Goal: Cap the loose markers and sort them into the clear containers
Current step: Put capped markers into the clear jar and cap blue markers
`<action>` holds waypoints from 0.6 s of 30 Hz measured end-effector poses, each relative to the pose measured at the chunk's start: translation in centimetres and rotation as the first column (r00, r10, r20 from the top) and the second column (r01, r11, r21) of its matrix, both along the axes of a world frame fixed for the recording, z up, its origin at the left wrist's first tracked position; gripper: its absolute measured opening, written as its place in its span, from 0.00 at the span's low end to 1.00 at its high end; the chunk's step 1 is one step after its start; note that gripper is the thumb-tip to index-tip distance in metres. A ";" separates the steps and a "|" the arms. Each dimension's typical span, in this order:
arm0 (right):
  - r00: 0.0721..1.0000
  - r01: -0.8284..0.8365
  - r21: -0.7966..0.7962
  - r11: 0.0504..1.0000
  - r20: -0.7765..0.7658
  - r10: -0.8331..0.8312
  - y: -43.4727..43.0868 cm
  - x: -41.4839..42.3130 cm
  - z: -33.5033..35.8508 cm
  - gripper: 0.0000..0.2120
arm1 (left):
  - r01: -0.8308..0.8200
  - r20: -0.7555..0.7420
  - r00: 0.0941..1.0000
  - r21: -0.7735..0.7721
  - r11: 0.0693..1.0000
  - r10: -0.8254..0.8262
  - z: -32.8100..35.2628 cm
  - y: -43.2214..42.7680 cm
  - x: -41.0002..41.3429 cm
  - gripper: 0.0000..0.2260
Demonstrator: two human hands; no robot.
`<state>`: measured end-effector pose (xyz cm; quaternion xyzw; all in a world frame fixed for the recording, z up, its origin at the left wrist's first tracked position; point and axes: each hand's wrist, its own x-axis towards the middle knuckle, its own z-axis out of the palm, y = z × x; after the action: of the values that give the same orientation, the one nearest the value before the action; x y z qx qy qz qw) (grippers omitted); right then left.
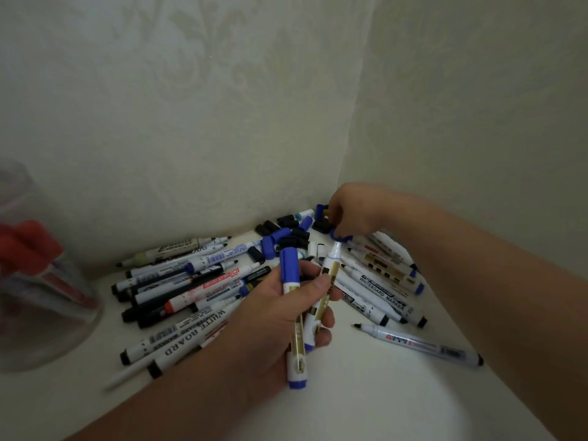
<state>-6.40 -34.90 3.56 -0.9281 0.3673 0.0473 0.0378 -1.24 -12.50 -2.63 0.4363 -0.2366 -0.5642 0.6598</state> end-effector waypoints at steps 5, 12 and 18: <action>1.000 -0.012 -0.003 1.000 -0.002 0.012 0.1 0.4 -0.9 0.16 | -0.011 -0.004 1.000 0.013 1.000 0.011 0.0 0.0 0.0 0.16; 0.983 0.016 0.059 0.998 0.183 -0.027 -0.2 -0.5 -0.7 0.10 | -0.028 -0.043 0.999 0.033 0.999 0.029 -0.1 -0.1 -0.2 0.13; 0.986 -0.037 0.014 0.999 0.166 0.034 0.4 0.2 -0.8 0.06 | -0.046 -0.075 0.996 0.046 0.998 0.049 -0.3 -0.3 0.0 0.11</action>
<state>-6.24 -34.45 2.74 -0.9349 0.3459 -0.0264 0.0751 -1.22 -12.84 -2.91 0.4346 -0.1884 -0.5697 0.6716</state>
